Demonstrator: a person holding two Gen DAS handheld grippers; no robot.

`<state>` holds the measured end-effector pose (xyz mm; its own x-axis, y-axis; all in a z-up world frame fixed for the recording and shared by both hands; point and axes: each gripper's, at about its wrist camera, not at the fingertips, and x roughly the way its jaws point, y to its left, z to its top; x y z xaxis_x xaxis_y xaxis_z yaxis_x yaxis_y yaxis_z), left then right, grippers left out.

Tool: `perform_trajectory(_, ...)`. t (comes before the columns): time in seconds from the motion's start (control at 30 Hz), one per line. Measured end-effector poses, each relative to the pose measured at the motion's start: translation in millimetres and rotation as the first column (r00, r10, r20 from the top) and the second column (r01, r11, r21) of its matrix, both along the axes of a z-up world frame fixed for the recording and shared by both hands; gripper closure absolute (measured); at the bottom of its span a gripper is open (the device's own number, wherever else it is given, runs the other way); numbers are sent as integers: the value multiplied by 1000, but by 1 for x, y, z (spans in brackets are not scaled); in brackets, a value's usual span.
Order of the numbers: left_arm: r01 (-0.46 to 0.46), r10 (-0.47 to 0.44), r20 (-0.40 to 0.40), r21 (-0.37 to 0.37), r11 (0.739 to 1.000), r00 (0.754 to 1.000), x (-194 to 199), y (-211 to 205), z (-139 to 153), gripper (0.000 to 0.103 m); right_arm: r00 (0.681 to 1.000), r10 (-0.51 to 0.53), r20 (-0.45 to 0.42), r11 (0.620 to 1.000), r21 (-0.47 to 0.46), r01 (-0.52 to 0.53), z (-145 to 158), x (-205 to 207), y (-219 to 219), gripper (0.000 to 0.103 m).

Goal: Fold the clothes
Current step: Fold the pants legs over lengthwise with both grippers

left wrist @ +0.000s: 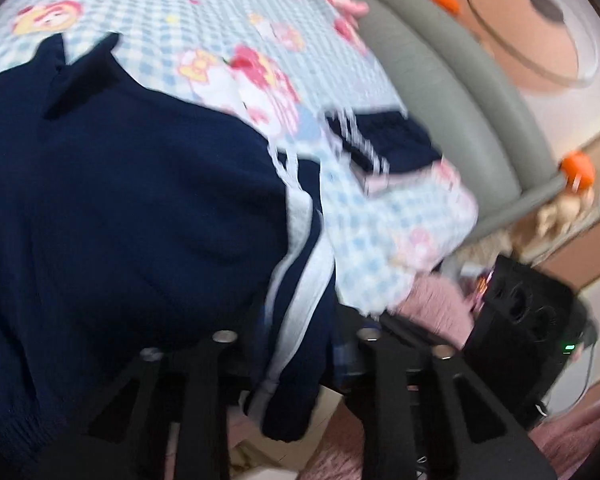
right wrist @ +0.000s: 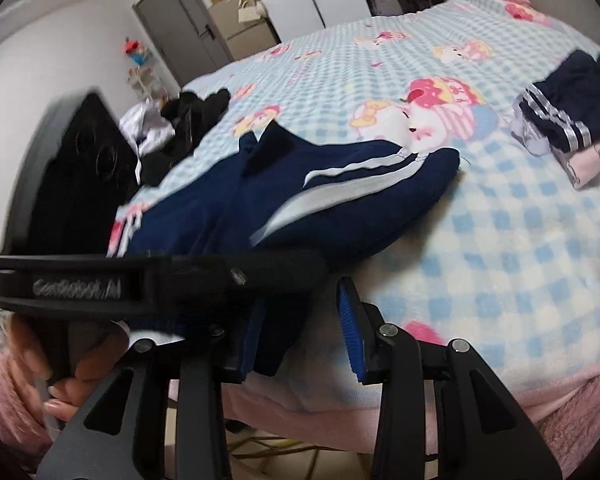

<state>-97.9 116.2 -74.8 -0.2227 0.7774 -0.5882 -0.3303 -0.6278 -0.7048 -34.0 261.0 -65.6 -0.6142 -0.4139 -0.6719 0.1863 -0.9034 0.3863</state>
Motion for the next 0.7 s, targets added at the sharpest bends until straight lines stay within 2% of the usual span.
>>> perform_trajectory(0.03, -19, 19, 2, 19, 1000, 1000, -1, -7, 0, 88, 1000, -8, 8, 999, -38, 8, -1, -1, 5, 58)
perform_trajectory(0.17, -66, 66, -1, 25, 997, 998, -2, -26, 2, 90, 995, -78, 63, 992, -98, 84, -7, -5, 23, 58)
perform_trajectory(0.27, -101, 101, 1, 63, 993, 995, -4, -42, 5, 90, 982, -107, 158, 991, -66, 119, -16, -25, 26, 56)
perform_trajectory(0.3, -119, 119, 1, 77, 990, 993, -4, -49, 7, 90, 982, -86, 169, 994, -55, 97, -17, -35, 22, 56)
perform_trajectory(0.47, -219, 219, 13, 129, 967, 976, 0, -87, 10, 90, 995, 13, 96, 999, -34, -10, 4, -79, -18, 56)
perform_trajectory(0.6, -380, 380, 39, 181, 907, 924, 14, -147, 8, 90, 988, 156, 22, 986, -62, -154, 17, -95, -78, 56)
perform_trajectory(0.7, -517, 509, 92, 145, 843, 856, 29, -195, -9, 90, 961, 277, 23, 961, -6, -277, 5, -89, -129, 56)
